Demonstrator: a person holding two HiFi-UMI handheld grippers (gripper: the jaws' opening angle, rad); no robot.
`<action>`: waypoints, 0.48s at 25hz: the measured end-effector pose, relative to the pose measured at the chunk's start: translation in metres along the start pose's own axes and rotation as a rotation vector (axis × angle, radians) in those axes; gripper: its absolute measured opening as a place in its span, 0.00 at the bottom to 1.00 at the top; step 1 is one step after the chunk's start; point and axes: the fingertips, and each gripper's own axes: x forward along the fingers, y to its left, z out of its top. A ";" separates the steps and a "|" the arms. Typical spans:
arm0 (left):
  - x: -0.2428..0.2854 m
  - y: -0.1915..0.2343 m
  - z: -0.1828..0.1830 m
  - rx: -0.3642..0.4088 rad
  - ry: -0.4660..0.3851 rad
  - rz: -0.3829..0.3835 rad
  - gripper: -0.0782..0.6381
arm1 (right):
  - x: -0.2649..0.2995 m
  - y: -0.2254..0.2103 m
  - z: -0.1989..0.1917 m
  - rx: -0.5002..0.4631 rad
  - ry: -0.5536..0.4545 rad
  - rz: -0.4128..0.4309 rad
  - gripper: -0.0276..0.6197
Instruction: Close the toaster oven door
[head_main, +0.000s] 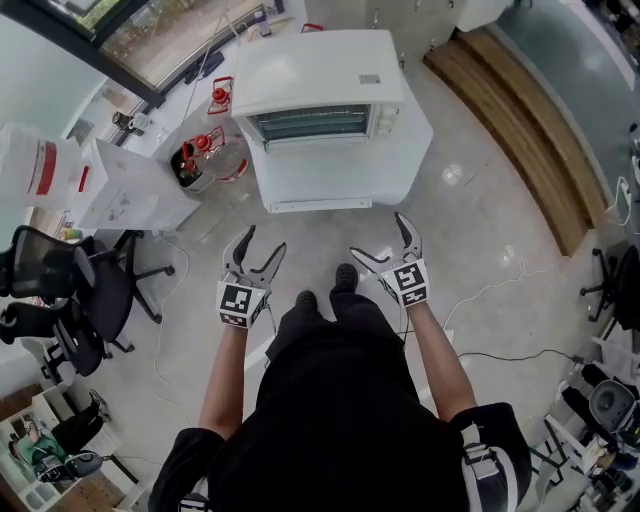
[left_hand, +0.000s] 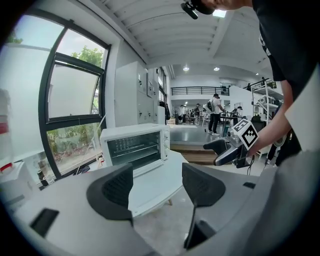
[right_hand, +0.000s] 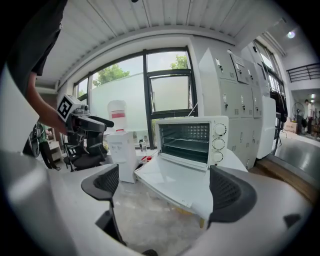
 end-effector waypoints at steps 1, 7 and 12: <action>0.001 0.000 0.001 0.001 0.000 0.010 0.51 | 0.002 -0.003 -0.002 0.014 0.001 0.011 0.93; 0.001 0.008 -0.014 -0.018 0.034 0.054 0.51 | 0.012 -0.013 -0.014 0.058 0.026 0.024 0.93; 0.013 0.018 -0.037 -0.065 0.057 0.071 0.51 | 0.027 -0.027 -0.028 0.050 0.072 0.018 0.93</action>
